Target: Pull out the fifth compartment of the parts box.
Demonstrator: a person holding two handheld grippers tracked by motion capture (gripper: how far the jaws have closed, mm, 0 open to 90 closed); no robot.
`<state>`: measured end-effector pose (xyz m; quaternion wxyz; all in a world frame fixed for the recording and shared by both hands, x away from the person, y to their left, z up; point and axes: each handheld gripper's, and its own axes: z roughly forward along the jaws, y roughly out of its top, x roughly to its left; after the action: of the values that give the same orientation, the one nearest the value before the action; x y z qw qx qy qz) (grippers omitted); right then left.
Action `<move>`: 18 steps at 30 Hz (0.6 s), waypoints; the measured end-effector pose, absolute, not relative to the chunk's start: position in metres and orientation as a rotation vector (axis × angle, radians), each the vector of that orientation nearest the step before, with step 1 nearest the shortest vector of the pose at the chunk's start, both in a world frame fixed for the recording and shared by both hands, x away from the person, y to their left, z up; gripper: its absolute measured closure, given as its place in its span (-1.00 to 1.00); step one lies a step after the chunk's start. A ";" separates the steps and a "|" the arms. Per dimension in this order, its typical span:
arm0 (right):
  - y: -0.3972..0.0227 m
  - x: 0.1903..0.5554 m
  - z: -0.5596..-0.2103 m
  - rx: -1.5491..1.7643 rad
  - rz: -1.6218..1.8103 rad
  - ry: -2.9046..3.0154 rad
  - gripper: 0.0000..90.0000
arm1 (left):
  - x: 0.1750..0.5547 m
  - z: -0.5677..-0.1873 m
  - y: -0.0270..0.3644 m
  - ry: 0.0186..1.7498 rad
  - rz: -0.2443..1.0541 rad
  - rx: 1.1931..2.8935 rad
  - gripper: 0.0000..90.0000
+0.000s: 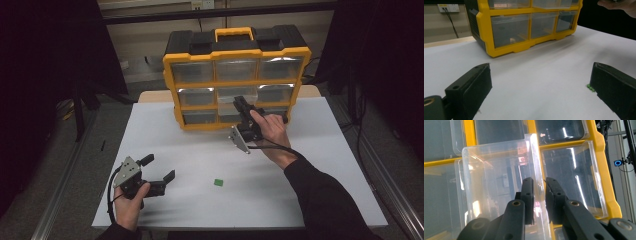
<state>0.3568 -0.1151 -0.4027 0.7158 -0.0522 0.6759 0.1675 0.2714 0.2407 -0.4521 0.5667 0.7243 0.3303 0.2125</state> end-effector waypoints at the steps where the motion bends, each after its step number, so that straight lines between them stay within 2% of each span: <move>1: -0.115 0.357 -0.403 -0.115 0.371 1.496 0.73 | 0.271 -0.452 0.241 0.774 0.501 1.706 -0.92; 18: -0.116 0.342 -0.404 -0.151 0.370 1.488 0.74 | 0.272 -0.452 0.241 0.775 0.492 1.701 -0.92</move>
<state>0.3418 -0.1161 -0.4039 0.7178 -0.0683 0.6724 0.1675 0.2722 0.2409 -0.4524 0.5682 0.7241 0.3301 0.2093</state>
